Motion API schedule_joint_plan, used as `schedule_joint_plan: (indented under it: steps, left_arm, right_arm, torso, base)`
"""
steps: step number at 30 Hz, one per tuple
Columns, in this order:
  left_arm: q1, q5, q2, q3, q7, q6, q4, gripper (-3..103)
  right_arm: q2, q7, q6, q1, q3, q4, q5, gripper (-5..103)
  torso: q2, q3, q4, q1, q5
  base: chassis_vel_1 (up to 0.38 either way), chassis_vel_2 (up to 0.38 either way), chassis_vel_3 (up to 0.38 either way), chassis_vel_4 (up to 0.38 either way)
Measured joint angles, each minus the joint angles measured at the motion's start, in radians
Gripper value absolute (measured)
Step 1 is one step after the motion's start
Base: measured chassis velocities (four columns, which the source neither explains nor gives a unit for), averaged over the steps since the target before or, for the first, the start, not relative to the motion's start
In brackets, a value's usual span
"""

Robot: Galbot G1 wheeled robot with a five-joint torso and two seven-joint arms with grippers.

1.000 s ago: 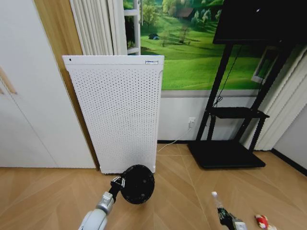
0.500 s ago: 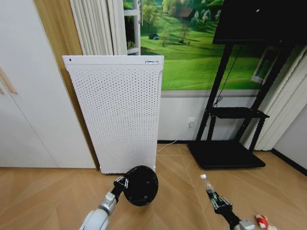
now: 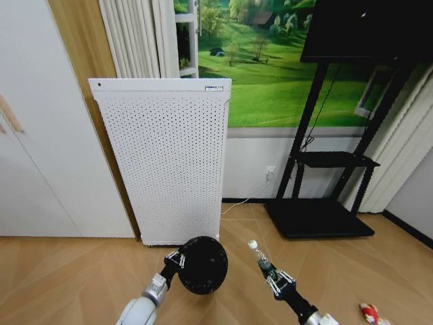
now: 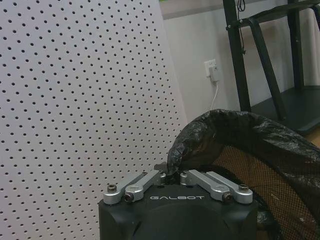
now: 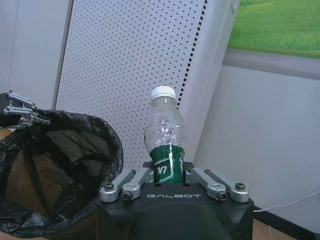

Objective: Pick up the trash bin and place the garbage on the floor into it.

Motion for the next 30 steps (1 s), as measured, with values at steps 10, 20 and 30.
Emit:
schedule_joint_plan:
  steps: [10, 20, 30]
  left_arm:
    - [-0.045, 0.009, -0.029, 0.047, -0.005, 0.005, 0.077, 7]
    - [-0.099, 0.006, -0.046, 0.081, -0.01, 0.012, 0.11, 7]
    - [-0.147, -0.002, -0.061, 0.126, -0.017, 0.032, 0.11, 7]
  right_arm:
    - [-0.066, -0.039, 0.077, 0.206, -0.176, -0.134, 0.076, 22]
    - [-0.054, -0.055, 0.084, 0.369, -0.366, -0.138, 0.142, 22]
    - [-0.05, -0.076, 0.102, 0.435, -0.454, -0.143, 0.13, 22]
  torso:
    - [0.0, 0.0, 0.0, 0.0, 0.0]
    - [0.0, 0.0, -0.0001, 0.0, 0.0]
    - [0.0, 0.0, -0.0002, 0.0, 0.0]
  base:
    - [0.0, 0.0, 0.0, 0.0]
    - [0.0, 0.0, 0.0, 0.0]
    - [0.0, 0.0, 0.0, 0.0]
